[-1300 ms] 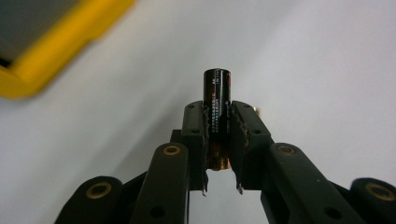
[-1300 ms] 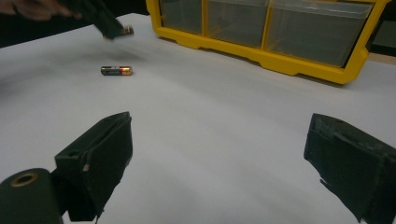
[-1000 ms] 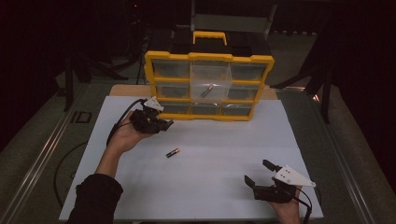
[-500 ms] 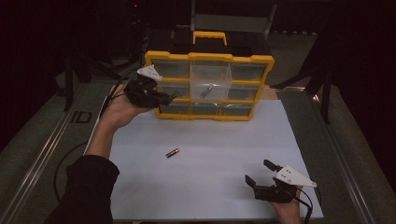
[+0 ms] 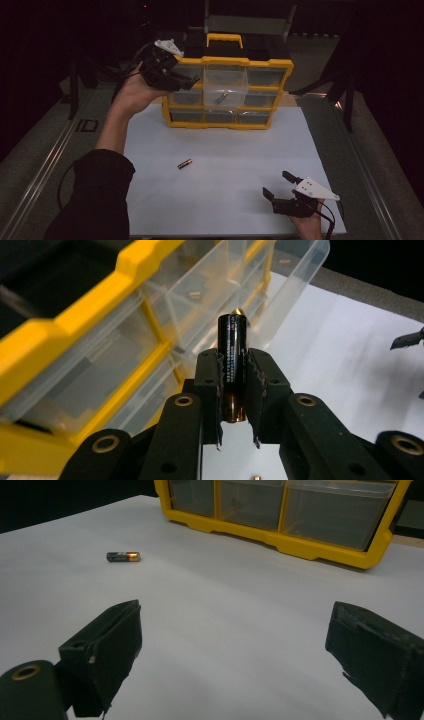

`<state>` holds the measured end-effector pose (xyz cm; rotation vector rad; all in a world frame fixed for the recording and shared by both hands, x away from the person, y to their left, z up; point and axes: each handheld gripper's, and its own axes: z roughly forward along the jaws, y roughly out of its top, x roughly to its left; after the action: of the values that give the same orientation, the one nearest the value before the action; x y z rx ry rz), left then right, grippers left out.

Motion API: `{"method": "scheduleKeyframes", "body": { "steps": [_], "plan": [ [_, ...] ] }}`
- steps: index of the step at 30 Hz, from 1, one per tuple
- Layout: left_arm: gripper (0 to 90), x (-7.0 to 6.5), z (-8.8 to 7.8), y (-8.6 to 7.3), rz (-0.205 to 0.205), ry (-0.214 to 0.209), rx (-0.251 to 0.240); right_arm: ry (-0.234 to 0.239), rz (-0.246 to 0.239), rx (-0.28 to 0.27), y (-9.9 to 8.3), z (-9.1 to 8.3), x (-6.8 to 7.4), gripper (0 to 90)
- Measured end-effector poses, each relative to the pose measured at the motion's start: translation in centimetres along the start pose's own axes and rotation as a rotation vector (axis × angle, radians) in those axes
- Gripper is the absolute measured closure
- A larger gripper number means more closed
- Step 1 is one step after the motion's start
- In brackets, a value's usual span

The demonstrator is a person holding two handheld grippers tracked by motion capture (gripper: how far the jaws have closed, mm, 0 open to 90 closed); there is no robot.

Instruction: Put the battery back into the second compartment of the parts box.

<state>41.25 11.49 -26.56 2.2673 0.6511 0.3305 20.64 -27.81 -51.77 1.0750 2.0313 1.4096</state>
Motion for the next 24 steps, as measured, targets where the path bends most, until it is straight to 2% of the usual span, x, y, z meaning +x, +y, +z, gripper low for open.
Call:
{"method": "scheduleKeyframes", "body": {
  "steps": [16,24],
  "plan": [
    [77.8,-1.1,2.3,3.8,0.012,0.04,0.015,0.0,0.002,-0.005,0.1,-0.2,-0.1,7.6],
    [77.7,-1.4,3.7,4.5,0.004,0.049,0.017,-0.002,0.01,-0.011,0.1,-0.3,-0.2,7.6]
  ]
}}
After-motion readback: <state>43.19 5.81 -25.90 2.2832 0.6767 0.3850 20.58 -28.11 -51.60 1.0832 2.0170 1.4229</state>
